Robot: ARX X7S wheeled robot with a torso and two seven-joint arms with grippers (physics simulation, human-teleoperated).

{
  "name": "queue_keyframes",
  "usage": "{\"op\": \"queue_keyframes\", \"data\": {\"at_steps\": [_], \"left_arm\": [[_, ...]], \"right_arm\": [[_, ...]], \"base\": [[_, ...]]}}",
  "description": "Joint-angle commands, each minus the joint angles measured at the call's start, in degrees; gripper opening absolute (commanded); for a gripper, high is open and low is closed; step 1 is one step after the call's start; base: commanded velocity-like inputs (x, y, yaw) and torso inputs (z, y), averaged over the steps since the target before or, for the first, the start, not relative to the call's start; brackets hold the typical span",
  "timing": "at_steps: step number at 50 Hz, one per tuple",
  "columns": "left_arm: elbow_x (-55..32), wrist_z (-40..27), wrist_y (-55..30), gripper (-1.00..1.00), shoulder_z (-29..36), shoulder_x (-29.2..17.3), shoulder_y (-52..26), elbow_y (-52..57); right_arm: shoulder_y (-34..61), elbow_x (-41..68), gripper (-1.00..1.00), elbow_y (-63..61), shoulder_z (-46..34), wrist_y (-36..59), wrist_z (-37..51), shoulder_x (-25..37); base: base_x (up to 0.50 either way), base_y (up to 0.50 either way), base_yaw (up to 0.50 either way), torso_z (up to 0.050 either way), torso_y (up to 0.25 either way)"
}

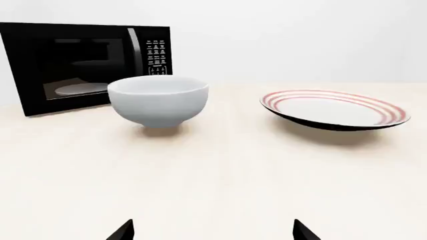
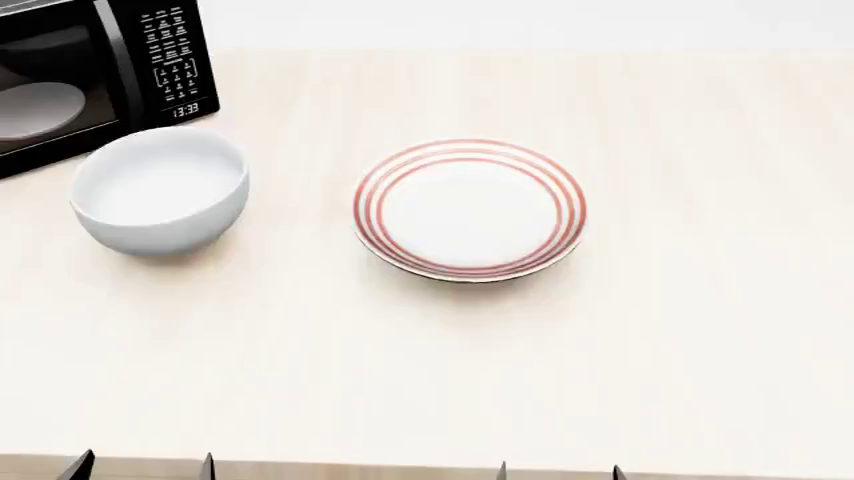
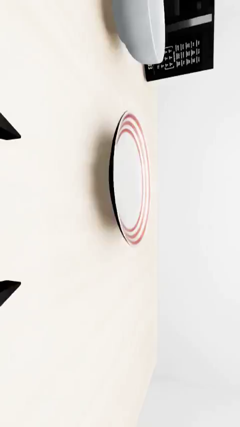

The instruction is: Pick up the white bowl and put it on the plate.

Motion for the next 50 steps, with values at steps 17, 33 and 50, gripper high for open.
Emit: {"op": "queue_keyframes", "data": {"at_steps": [17,33,50], "left_arm": [[1.38,-5.07,2.37,1.00,5.41,-3.89,0.85,0.09],[0.67,-6.62,4.32,1.00,6.22,-5.89,6.58,8.40],[-0.35,-8.36,0.99,1.00,6.59,-7.49,10.43,21.58]], "right_arm": [[-0.62,3.07,1.00,-0.54,-3.80,-1.34,3.82,3.20],[-4.30,2.62,1.00,-8.11,-3.99,-0.08,8.16,4.68],[-8.50,3.20,1.00,-21.85,-3.86,3.60,11.26,6.21]], "base": [[0.00,0.00,0.00,0.000,0.000],[0.00,0.00,0.00,0.000,0.000],[0.00,0.00,0.00,0.000,0.000]]}}
